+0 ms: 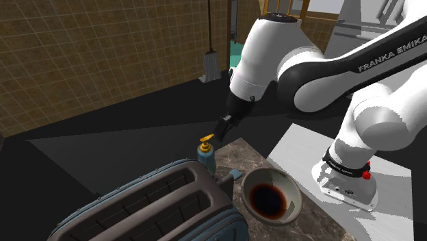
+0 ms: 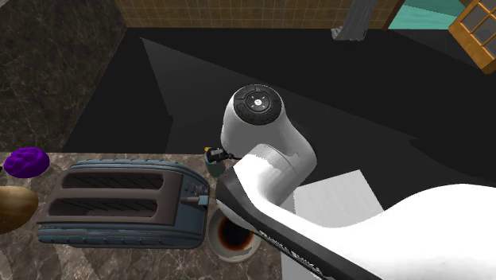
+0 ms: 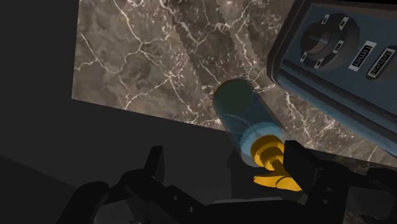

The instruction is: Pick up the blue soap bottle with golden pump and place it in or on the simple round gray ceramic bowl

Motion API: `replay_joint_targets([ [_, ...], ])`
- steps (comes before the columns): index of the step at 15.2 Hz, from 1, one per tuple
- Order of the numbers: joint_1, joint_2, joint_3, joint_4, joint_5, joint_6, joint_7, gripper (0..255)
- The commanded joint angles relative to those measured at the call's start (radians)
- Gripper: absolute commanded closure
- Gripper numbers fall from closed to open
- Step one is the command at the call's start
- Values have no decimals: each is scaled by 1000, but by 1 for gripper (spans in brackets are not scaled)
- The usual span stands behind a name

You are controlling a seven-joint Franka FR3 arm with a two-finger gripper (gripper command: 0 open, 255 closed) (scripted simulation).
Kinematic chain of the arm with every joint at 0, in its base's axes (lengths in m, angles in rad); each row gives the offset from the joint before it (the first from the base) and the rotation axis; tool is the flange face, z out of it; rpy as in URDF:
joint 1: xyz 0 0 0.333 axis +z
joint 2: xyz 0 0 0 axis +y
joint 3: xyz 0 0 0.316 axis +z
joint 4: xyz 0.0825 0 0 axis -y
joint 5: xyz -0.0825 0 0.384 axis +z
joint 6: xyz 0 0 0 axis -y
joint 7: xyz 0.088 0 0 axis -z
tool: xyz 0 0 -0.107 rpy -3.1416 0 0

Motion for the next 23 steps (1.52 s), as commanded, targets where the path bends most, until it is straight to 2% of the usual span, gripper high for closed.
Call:
replay_joint_targets([
  [1,-15,72,68,15,-17,92,48,0],
  [4,-60,161,165,41,-71,195,126,0],
  [12,-155,289,249,40,-165,322,193,0],
  [19,-155,289,248,40,-165,322,193,0],
  [20,-152,287,245,38,-162,321,190,255],
  [23,-153,288,246,38,-164,323,190,255],
])
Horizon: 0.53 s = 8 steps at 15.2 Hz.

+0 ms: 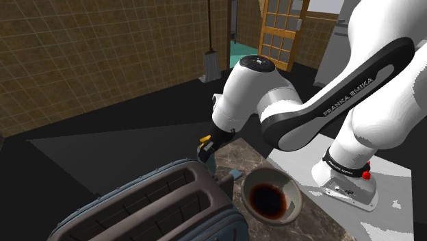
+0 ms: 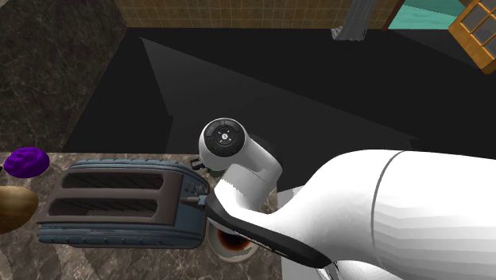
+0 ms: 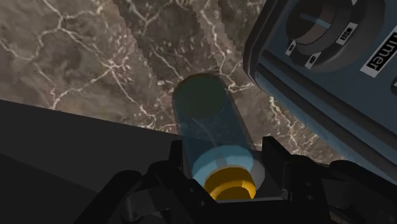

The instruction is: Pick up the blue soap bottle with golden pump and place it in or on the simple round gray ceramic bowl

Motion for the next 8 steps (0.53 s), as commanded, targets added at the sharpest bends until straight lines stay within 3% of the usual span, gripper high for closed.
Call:
replay_joint_targets([
  [1,-1,3,1,-2,-1,-2,1,255],
  [8,19,-22,-19,8,22,-36,-18,255],
])
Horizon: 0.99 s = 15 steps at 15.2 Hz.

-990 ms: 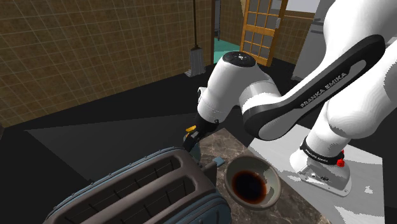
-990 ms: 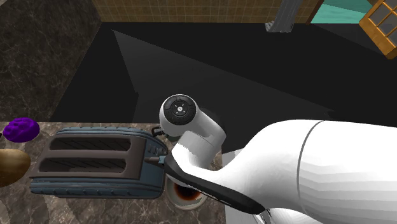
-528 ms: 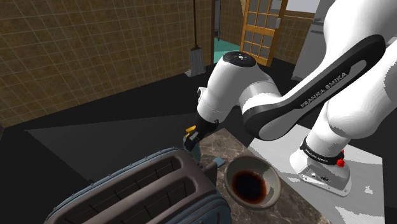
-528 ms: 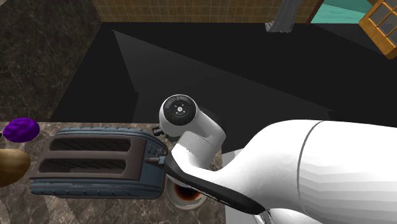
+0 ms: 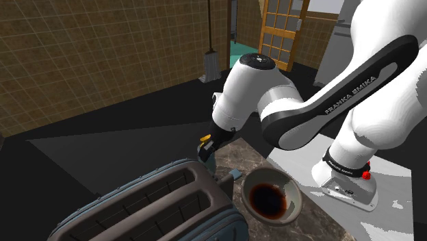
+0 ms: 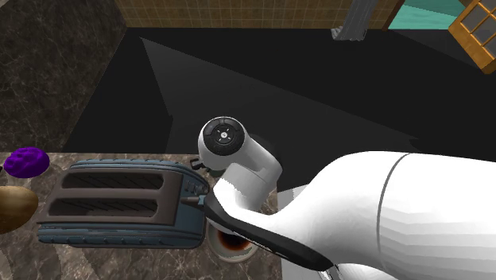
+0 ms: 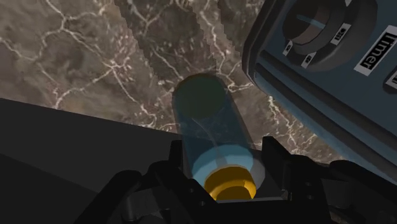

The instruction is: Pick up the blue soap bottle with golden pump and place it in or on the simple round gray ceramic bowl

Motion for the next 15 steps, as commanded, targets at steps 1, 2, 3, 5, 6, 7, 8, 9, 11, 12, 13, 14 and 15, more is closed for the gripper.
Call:
replay_joint_targets([
  [1,17,-22,-19,8,20,-31,-18,255],
  [2,25,-34,-28,14,28,-48,-26,255],
  [3,32,-46,-36,19,36,-65,-33,255],
  [5,45,-68,-52,31,49,-98,-46,255],
  [6,50,-79,-60,37,55,-115,-52,255],
  [7,55,-89,-67,44,60,-131,-57,255],
  [8,60,-99,-74,50,64,-148,-62,255],
  [9,64,-109,-80,57,68,-164,-66,255],
  [11,71,-127,-93,72,74,-196,-74,255],
  [12,74,-136,-99,79,77,-212,-78,255],
  [13,76,-144,-104,87,79,-228,-81,255],
  [14,79,-152,-110,95,81,-244,-84,255],
  [15,81,-160,-115,103,82,-260,-87,255],
])
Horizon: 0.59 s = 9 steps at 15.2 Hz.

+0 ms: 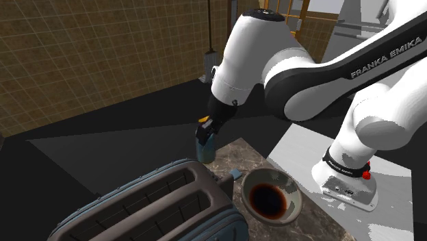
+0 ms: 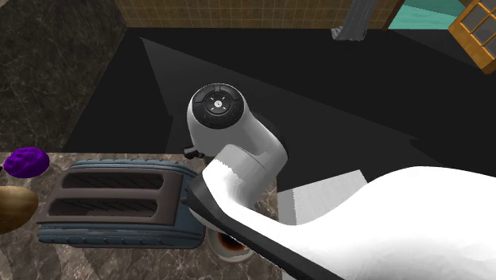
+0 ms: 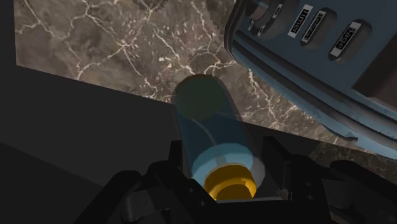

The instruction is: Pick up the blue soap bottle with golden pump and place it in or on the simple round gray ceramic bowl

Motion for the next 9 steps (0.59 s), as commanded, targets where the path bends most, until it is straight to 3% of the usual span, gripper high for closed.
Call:
replay_joint_targets([
  [1,4,-15,-10,17,3,-31,-5,255],
  [9,12,-62,-46,91,5,-152,-21,255],
])
